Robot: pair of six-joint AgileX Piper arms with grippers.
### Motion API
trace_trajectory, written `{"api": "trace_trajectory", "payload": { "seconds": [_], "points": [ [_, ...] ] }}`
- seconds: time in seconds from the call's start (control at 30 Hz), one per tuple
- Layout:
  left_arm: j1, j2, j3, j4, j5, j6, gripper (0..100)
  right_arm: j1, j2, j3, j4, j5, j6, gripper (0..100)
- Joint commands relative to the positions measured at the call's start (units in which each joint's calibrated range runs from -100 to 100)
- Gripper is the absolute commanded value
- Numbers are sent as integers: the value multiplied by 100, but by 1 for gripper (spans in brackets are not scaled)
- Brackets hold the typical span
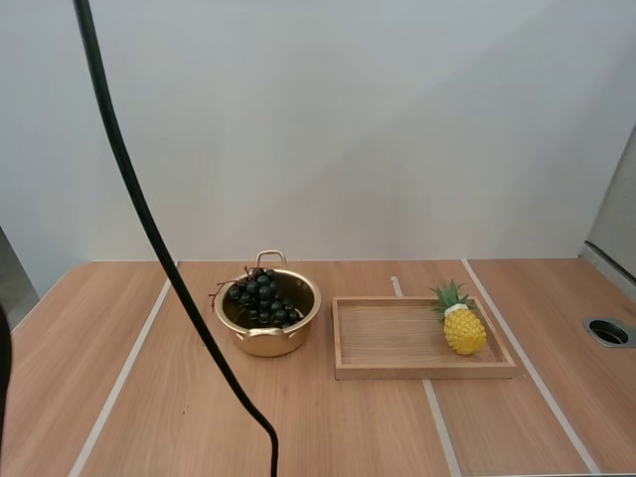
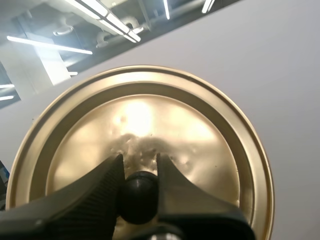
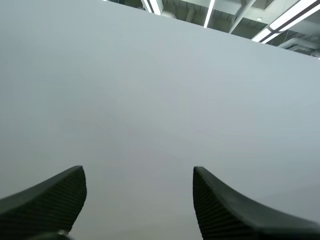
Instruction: Open the pot, put the grape inside, and close it
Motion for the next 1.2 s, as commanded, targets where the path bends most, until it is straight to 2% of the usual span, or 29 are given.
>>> {"api": "trace_trajectory", "payload": {
  "seconds": [0.0,0.37,0.73,1.17],
  "points": [
    [11,47,498,-160,0,79,0,-21,-152,-21,-61,-50,9,100],
    [11,58,2620,-902,0,409,0,-21,-222,-21,-61,408,9,100],
    [11,103,4190,-1640,0,829,0,-21,-279,-21,-61,576,9,100],
    [11,198,6020,-1937,-264,943,0,-21,-372,-21,-112,677,9,100]
  ]
}}
